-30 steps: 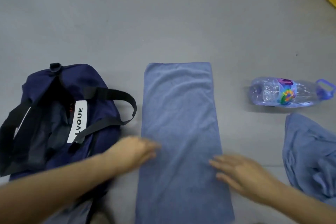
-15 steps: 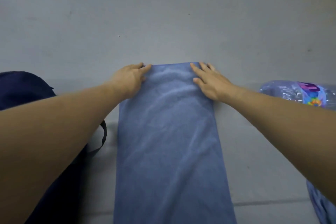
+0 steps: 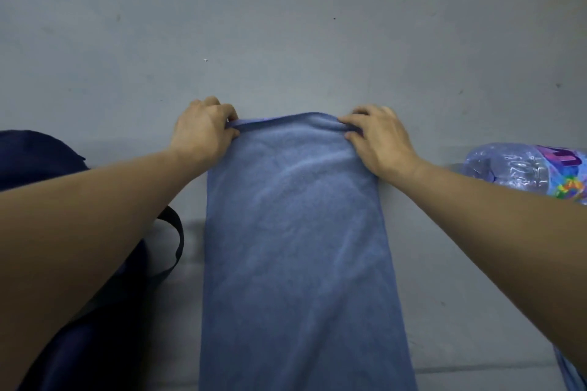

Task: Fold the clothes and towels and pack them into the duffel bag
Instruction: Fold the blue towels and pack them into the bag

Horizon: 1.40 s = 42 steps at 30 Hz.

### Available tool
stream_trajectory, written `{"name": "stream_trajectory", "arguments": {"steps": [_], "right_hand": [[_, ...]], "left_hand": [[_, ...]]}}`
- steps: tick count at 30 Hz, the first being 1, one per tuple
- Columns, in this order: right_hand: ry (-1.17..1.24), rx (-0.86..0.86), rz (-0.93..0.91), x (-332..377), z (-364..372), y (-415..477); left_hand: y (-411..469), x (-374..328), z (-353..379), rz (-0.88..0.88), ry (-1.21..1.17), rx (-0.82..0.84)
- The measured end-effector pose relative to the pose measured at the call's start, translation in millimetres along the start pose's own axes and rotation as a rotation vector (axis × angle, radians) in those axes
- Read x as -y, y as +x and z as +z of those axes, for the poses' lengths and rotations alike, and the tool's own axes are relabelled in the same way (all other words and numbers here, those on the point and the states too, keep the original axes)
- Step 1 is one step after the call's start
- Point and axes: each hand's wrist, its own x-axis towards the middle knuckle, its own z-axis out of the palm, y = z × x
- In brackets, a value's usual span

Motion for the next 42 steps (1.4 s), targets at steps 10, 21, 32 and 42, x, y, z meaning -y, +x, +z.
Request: {"name": "stream_trajectory", "arguments": {"steps": [10, 21, 32, 42], "right_hand": [[0.200, 0.168, 0.092, 30, -78, -39], [0.186, 0.226, -0.081, 51, -142, -256], [-0.071, 0.261, -0.431, 29, -55, -394], [-0.167, 0.489, -0.512, 22, -18, -423]], "left_hand": [[-75, -16, -61, 0.003, -0.207, -0.175], [-286, -50, -103, 0.172, -0.199, -0.086], [-432, -25, -21, 0.566, -0.028, 0.188], [-450, -13, 18, 0.695, 0.070, 0.493]]}}
